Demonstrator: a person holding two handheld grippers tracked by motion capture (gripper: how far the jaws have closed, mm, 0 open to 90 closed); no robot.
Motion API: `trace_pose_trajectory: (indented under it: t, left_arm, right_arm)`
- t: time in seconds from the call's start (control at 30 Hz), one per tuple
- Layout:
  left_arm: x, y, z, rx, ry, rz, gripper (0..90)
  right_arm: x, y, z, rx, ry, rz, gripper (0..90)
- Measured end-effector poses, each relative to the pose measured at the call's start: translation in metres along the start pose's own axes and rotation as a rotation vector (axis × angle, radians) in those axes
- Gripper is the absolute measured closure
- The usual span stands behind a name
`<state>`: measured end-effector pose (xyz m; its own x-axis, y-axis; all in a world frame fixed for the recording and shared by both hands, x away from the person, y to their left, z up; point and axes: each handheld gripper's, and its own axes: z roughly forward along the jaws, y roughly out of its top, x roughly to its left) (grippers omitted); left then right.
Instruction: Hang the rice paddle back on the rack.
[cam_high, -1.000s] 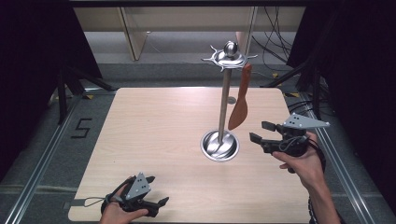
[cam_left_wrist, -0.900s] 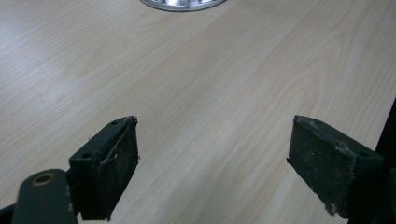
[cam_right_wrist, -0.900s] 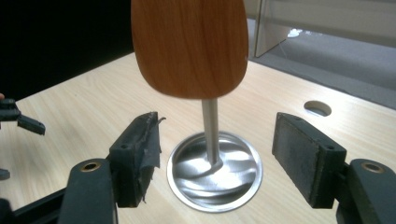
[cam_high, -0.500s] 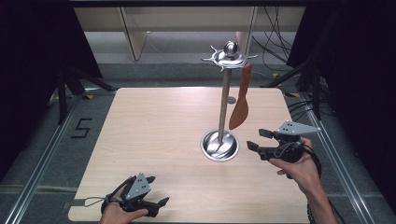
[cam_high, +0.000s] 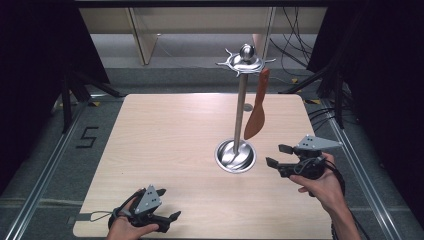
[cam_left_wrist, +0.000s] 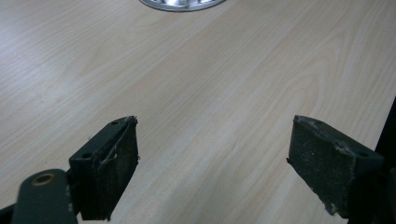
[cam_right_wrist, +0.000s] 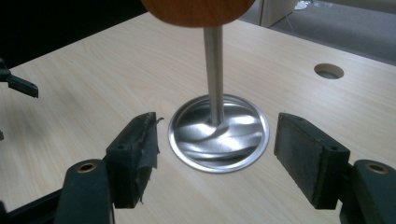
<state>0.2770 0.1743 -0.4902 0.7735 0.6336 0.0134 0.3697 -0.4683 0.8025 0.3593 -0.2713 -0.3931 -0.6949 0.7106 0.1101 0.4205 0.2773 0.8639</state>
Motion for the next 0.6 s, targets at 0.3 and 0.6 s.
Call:
trace_pose_trajectory:
  t: [0.3, 0.6]
  left_arm:
    - [0.0, 0.0, -0.002, 0.01, 0.012, 0.027, 15.3]
    - [0.001, 0.0, -0.001, -0.015, 0.008, 0.035, 15.3]
  right_arm:
    - [0.002, -0.006, 0.0, 0.024, -0.017, -0.049, 30.9]
    - [0.008, -0.012, -0.001, 0.068, -0.005, -0.037, 30.1]
